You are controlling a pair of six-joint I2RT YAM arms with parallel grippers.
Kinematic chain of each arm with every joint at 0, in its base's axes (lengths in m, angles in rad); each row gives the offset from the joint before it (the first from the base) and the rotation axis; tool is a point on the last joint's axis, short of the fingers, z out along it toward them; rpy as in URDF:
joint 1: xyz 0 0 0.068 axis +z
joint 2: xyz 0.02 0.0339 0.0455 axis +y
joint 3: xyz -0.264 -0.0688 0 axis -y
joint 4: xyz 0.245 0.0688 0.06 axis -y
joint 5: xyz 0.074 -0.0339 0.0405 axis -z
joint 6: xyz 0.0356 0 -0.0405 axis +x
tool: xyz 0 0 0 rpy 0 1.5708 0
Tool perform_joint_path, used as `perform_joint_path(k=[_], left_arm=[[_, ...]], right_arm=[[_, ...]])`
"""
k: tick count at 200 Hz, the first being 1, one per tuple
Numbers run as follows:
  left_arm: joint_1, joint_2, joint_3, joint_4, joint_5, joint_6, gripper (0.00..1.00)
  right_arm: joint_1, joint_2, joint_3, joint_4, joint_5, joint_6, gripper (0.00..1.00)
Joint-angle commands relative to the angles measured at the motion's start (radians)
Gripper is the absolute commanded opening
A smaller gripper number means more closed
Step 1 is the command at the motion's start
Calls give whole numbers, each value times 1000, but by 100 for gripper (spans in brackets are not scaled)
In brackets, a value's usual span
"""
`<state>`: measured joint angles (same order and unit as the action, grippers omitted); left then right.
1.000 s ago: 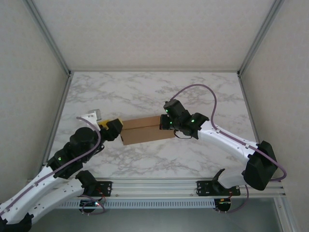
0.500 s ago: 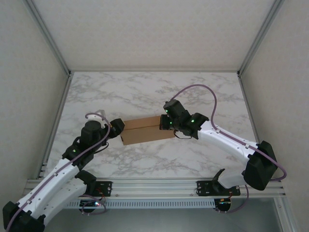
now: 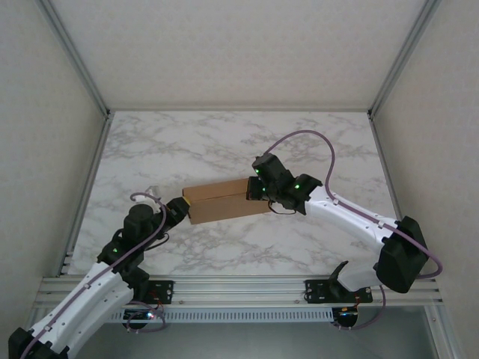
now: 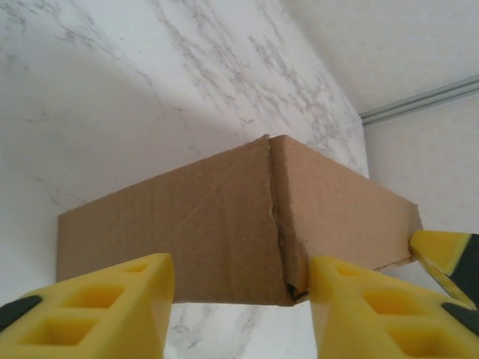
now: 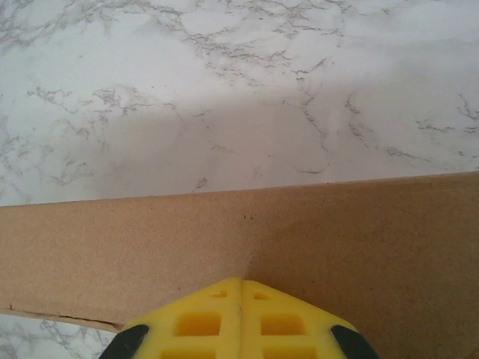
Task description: Fold the paper box
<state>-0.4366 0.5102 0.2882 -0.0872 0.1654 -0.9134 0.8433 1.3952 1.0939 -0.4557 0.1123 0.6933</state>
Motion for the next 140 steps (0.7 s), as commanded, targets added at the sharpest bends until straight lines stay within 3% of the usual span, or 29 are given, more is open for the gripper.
perform_joint_path(k=[1, 34, 49, 66, 91, 140], left_arm=[[12, 4, -50, -27, -15, -59, 45], [12, -10, -67, -75, -46, -60, 38], [12, -4, -43, -108, -69, -39, 38], [12, 13, -15, -133, -81, -11, 38], [12, 47, 2, -136, -78, 4, 38], [12, 80, 38, -149, -97, 38, 39]], right_arm=[[10, 49, -28, -122, 23, 8, 2], [9, 23, -23, -113, 2, -17, 6], [8, -10, -14, -97, -17, -49, 18], [9, -53, 7, -85, -31, -104, 42], [1, -130, 17, -93, 16, -168, 55], [-148, -90, 69, -252, 56, -184, 48]])
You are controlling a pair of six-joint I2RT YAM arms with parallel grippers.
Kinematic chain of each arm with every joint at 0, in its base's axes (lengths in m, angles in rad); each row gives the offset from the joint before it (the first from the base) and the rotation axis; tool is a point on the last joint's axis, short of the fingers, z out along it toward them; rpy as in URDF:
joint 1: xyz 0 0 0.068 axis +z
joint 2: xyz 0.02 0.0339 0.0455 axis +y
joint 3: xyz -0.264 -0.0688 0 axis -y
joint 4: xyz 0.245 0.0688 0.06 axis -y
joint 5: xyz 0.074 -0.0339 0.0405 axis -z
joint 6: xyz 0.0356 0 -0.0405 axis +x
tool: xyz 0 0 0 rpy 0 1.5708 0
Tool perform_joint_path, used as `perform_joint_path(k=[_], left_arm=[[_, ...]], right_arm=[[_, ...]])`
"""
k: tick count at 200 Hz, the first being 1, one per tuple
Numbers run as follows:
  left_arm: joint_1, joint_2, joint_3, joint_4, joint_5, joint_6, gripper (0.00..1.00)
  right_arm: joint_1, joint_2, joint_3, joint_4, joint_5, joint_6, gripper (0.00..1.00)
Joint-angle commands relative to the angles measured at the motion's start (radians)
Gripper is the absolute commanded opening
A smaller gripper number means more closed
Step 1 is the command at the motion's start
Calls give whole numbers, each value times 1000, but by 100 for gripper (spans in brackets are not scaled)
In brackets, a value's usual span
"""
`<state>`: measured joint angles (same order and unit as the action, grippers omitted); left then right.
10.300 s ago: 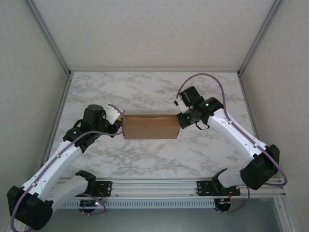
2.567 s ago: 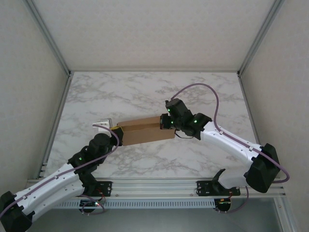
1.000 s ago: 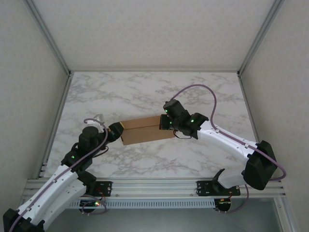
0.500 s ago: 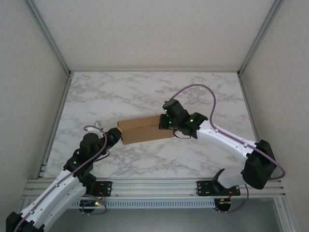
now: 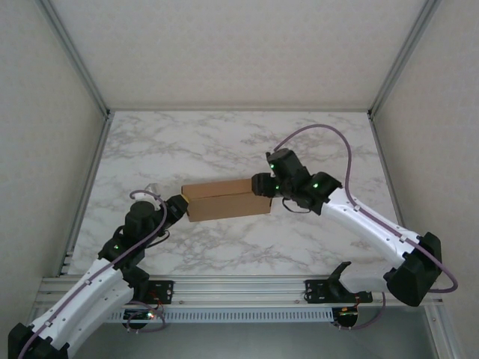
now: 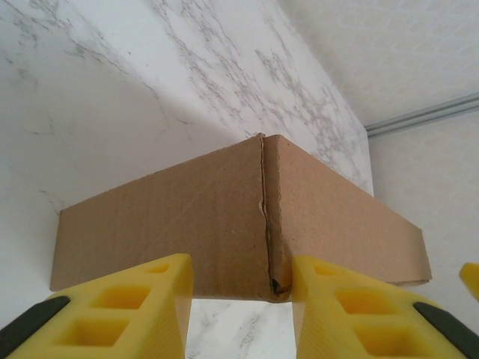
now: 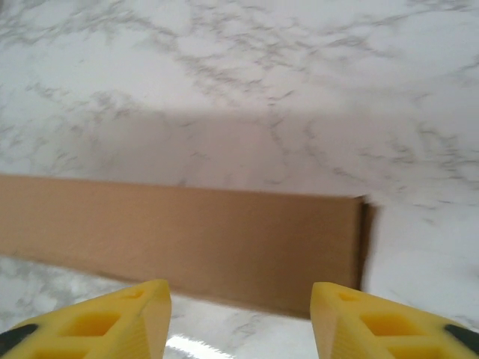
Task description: Fold the paper box
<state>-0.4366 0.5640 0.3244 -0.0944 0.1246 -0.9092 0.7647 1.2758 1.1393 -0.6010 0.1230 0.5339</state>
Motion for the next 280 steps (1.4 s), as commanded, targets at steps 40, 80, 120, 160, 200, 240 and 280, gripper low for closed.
perform_joint_path(k=[40, 80, 120, 160, 200, 240, 280], left_arm=[[12, 26, 4, -148, -60, 36, 39], [12, 32, -2, -136, -59, 39, 40], [10, 87, -18, -84, -9, 50, 36], [-22, 46, -6, -144, -19, 25, 34], [-122, -47, -65, -208, -26, -106, 30], [-180, -109, -53, -329, -35, -141, 34], [-185, -156, -50, -409, -1, -172, 38]], right_arm=[[-109, 62, -26, -62, 24, -16, 43], [-118, 104, -84, -17, -16, 1, 29], [-115, 45, -185, 39, -82, 42, 17], [-104, -114, -309, 104, -116, 53, 13], [-45, -224, -383, 95, -60, 66, 12], [13, -344, -459, 91, -42, 117, 13], [73, -425, -538, 99, -17, 157, 14]])
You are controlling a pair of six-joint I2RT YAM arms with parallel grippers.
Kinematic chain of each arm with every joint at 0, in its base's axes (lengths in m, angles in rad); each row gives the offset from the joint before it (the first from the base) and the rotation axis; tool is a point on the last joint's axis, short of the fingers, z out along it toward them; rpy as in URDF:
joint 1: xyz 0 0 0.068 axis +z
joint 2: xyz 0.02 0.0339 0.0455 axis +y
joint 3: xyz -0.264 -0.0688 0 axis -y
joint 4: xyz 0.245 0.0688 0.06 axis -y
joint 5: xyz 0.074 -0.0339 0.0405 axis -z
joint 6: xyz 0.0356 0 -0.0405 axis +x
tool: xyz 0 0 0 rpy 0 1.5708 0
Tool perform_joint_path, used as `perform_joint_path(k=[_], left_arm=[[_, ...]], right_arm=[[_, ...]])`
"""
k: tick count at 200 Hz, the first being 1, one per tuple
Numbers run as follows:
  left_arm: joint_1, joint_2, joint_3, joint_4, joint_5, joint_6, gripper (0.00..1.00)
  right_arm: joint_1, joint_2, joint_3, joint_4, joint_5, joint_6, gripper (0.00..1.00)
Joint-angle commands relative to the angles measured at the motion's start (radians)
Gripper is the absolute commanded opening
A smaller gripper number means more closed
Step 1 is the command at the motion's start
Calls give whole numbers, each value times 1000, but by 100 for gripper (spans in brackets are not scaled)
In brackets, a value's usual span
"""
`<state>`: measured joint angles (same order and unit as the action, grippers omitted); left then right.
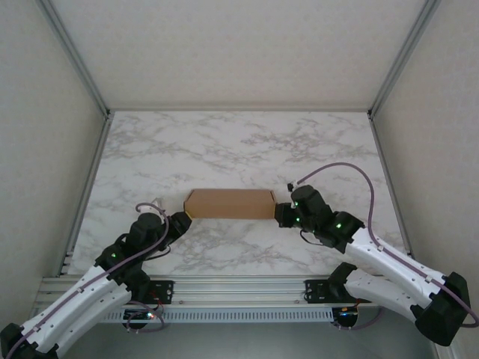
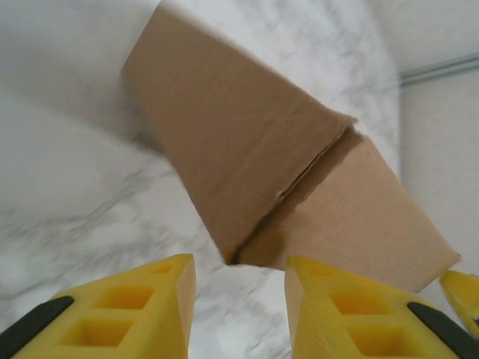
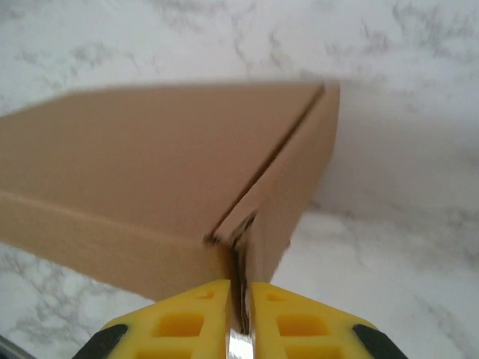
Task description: Fold the paper box
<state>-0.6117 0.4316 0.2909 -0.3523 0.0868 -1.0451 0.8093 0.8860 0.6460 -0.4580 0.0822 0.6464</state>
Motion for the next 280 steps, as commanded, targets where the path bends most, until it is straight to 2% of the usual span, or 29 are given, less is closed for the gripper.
perform_joint_path(k=[1, 21, 37, 53, 68, 98, 113, 135, 146, 164, 182, 209, 217, 280], left_arm=[[-10, -24, -16, -153, 38, -36, 38], [-10, -22, -13, -157, 49, -30, 42], [-9, -10, 8, -158, 50, -15, 52], [-10, 15, 50, -152, 45, 23, 60], [-10, 74, 106, -140, -2, 72, 63], [12, 274, 247, -85, -142, 194, 67], [60, 371, 281, -32, -195, 274, 71], [181, 474, 253, 104, -133, 314, 71], [207, 519, 232, 164, -112, 317, 71], [217, 573, 209, 237, -103, 335, 69], [221, 612, 183, 315, -47, 355, 68], [220, 637, 130, 391, 32, 336, 60], [219, 644, 117, 405, 47, 325, 58], [205, 729, 89, 490, 111, 247, 53]], right_arm=[[29, -37, -46, -44, 25, 46, 14], [39, -76, -86, -37, 25, 74, 17], [39, -100, -86, -57, 36, 74, 22], [39, -102, -57, -95, 63, 62, 34], [38, -59, -18, -120, 68, 46, 45], [28, 91, 66, -145, 77, 62, 49], [9, 176, 107, -134, 51, 80, 53], [-20, 285, 153, -113, 17, 91, 56], [-36, 335, 170, -96, -5, 92, 58], [-57, 405, 188, -56, -50, 87, 59], [-57, 476, 197, -13, -96, 79, 59], [-56, 544, 204, 38, -108, 82, 54], [-85, 561, 205, 48, -113, 84, 52], [-102, 620, 207, 81, -108, 64, 43]])
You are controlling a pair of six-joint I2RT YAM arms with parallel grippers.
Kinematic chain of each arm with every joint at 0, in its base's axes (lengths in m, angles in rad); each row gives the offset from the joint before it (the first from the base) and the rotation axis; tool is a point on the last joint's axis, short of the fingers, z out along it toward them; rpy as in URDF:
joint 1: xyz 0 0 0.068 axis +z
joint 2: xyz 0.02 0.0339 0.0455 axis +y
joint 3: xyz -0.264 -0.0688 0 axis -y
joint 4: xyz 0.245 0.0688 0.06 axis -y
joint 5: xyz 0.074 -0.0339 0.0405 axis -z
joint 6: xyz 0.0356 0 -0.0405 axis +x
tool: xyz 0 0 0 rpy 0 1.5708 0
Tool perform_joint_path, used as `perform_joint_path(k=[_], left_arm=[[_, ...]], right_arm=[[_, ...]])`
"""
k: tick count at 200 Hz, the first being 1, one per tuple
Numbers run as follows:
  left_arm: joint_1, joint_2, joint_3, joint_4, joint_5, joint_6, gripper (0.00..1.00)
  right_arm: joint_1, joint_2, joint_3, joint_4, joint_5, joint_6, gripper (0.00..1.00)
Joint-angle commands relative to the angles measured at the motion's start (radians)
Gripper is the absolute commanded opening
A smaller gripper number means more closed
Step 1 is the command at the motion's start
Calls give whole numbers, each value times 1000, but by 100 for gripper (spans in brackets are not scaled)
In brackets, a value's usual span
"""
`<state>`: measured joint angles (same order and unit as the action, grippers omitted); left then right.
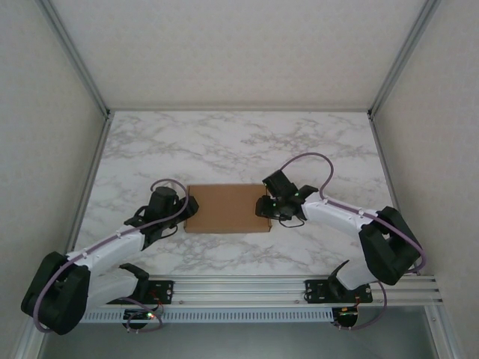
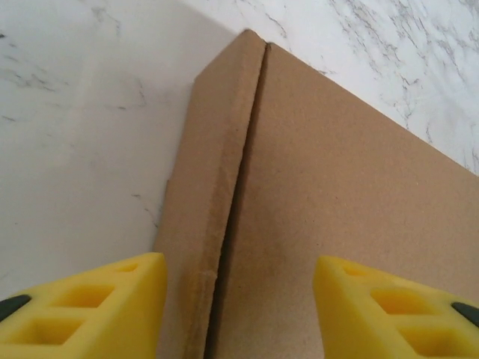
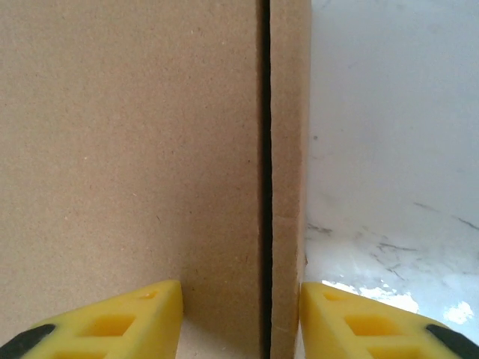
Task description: Fold the paper box
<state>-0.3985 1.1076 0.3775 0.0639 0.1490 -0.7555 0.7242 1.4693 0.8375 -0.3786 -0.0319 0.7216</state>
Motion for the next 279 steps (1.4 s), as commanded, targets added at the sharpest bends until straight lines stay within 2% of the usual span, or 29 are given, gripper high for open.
perform_joint_path(k=[1, 38, 93, 129, 153, 195, 216, 229, 236, 248, 279], left_arm=[[-9, 57, 3, 75, 50, -44, 53], [-19, 183, 96, 120, 44, -31, 51], [-14, 520, 426, 133, 57, 48, 53], [-8, 746, 649, 70, 32, 91, 54], [-2, 824, 717, 59, 0, 99, 63], [4, 807, 719, 56, -26, 111, 68], [4, 784, 721, 41, -44, 128, 76], [7, 762, 733, 18, -66, 155, 86], [10, 745, 740, 1, -91, 169, 98], [17, 708, 751, -27, -130, 192, 99], [21, 561, 801, -121, -239, 247, 99]], right_arm=[[-18, 38, 16, 1, 5, -11, 43], [-58, 72, 61, -11, 19, -46, 42], [-187, 255, 273, -70, 10, -159, 44], [-263, 383, 391, -72, -21, -209, 45], [-296, 438, 440, -61, -56, -219, 47], [-304, 448, 458, -52, -69, -246, 57], [-309, 439, 480, -68, -52, -255, 67], [-311, 424, 492, -88, -18, -266, 77], [-313, 411, 496, -94, 1, -270, 83], [-321, 377, 499, -97, 12, -276, 98], [-314, 206, 458, -55, 61, -311, 99]])
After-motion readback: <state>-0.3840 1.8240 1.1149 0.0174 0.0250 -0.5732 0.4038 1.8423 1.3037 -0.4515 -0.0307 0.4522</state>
